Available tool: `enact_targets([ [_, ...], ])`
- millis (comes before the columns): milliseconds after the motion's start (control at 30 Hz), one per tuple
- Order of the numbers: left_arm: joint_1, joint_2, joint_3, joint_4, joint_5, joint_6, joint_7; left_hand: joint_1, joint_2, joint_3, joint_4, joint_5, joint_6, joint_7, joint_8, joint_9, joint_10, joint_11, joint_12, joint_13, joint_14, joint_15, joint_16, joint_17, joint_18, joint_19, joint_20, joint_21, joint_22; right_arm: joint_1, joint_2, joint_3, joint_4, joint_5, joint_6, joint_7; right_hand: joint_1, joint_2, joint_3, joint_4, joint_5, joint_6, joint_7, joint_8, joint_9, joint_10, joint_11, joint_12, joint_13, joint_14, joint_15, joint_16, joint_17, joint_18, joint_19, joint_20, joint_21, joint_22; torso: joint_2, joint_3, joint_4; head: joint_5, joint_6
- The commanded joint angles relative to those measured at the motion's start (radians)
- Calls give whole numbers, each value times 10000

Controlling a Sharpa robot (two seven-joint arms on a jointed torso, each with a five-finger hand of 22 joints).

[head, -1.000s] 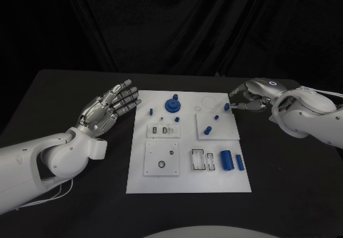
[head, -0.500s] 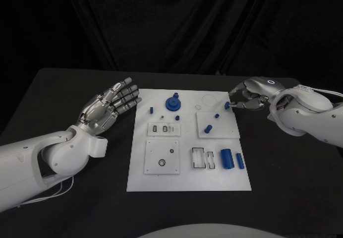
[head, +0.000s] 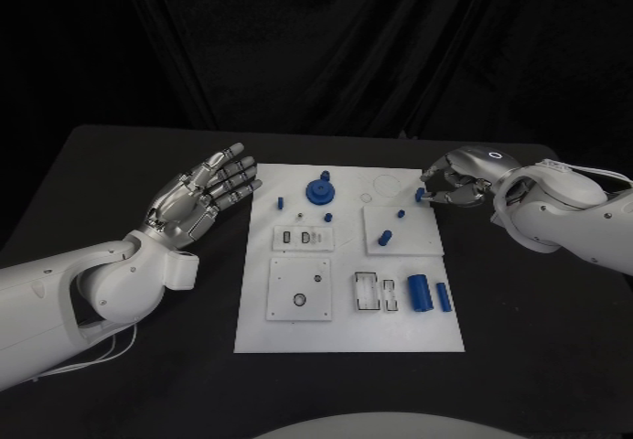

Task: Assemble the parts on the task board

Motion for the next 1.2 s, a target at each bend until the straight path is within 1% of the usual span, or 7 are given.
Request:
enact_targets([
  [33,-25,14,5,-1,-41,205,552,-112,15,52,-3,60,-5,14,33,1,-43,56,56,7,-5,71,47,13,-158,48,-6,47,13,-69,42,5,-41,-5,100,-225,121,15,0,-82,62,69,6,73,13,801,69,-33,2442,1060,18,26,2635,185,-54,10,-42,1556,0,-8,3,3,-5],
  [433,-29,2,5,-25,-41,215,537,-112,15,52,-3,60,-5,14,33,1,-43,56,56,7,-5,71,47,13,-158,48,-6,47,13,-237,175,6,-195,-6,91,-158,230,23,12,-105,207,160,12,99,50,789,73,-42,2433,1060,21,26,2635,194,-73,15,-98,1544,-4,8,-11,47,-50],
  [567,-33,9,5,-34,-41,225,532,-112,15,52,-3,60,-5,14,33,1,-43,56,56,7,-5,71,47,13,-158,48,-6,47,13,-254,217,7,-237,-6,74,-141,249,27,15,-109,237,173,13,102,57,788,74,-43,2432,1060,22,26,2635,197,-80,15,-115,1540,-1,3,-11,57,-72],
  [633,-35,16,5,-41,-41,236,523,-112,15,52,-3,60,-5,14,33,1,-43,56,56,7,-5,71,47,13,-158,48,-6,47,13,-260,239,7,-249,-6,59,-130,259,29,16,-110,253,179,14,103,61,783,74,-47,2428,1060,22,26,2635,196,-79,16,-115,1541,5,7,-14,66,-110],
  [933,-47,17,5,-52,-41,260,477,-125,19,78,-7,60,-27,14,27,-3,-57,73,60,5,-14,78,47,11,-165,46,-5,45,13,-277,308,7,-295,-6,24,-129,347,77,44,-124,355,285,27,137,104,784,81,-47,2429,1060,24,26,2635,205,-94,18,-168,1530,5,12,-11,52,-133],
  [1067,-50,13,5,-51,-41,262,468,-125,19,78,-7,60,-27,14,27,-3,-57,73,60,5,-14,78,47,11,-165,46,-5,45,13,-279,339,7,-333,-6,50,-151,358,107,50,-112,359,364,32,169,136,776,84,-53,2423,1060,26,26,2635,217,-119,19,-234,1513,7,16,-18,75,-144],
  [1200,-53,9,5,-52,-41,263,458,-125,19,78,-7,60,-27,14,27,-3,-57,73,60,5,-14,78,47,11,-165,46,-5,45,13,-280,374,7,-367,-6,90,-169,359,140,58,-100,359,408,38,187,154,767,88,-60,2416,1060,28,26,2635,223,-133,20,-271,1504,8,10,-21,77,-153],
])
